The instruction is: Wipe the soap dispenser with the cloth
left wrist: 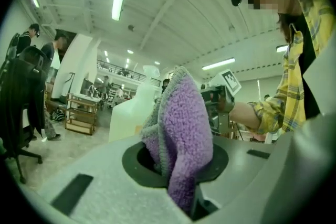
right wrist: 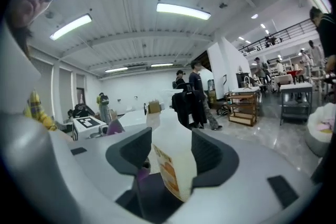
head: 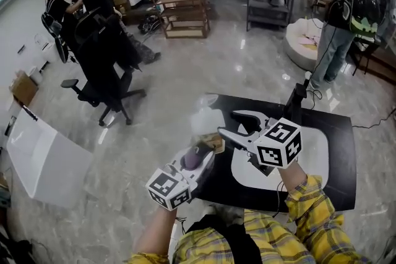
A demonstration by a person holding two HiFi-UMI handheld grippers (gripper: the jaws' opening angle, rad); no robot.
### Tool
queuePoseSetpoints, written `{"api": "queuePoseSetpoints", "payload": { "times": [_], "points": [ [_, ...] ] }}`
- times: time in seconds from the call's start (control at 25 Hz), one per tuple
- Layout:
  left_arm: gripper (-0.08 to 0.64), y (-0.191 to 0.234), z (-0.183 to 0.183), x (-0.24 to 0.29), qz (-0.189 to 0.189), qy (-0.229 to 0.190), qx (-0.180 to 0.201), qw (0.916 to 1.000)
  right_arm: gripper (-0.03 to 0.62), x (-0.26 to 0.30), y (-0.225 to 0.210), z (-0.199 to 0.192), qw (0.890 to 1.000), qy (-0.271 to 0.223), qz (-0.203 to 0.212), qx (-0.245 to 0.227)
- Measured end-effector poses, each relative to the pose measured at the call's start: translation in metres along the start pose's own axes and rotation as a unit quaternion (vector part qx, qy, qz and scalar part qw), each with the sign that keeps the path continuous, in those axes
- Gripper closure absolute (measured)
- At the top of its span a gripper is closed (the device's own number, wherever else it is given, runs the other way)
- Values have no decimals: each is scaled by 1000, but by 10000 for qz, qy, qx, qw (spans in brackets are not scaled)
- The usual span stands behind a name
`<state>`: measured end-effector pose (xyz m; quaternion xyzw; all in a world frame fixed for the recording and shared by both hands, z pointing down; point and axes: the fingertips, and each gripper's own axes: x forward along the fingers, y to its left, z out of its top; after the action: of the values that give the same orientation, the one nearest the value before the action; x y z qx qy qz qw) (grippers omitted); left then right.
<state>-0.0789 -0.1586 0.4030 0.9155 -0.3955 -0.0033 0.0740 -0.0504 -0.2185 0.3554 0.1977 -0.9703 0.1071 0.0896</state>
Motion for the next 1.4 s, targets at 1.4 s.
{"api": "queuePoseSetpoints", "payload": {
  "times": [1.4],
  "points": [
    [500,4,29,-53,392,-430,-134,9982,391,77,27,12,9310,718,3068,-1843]
  ]
}}
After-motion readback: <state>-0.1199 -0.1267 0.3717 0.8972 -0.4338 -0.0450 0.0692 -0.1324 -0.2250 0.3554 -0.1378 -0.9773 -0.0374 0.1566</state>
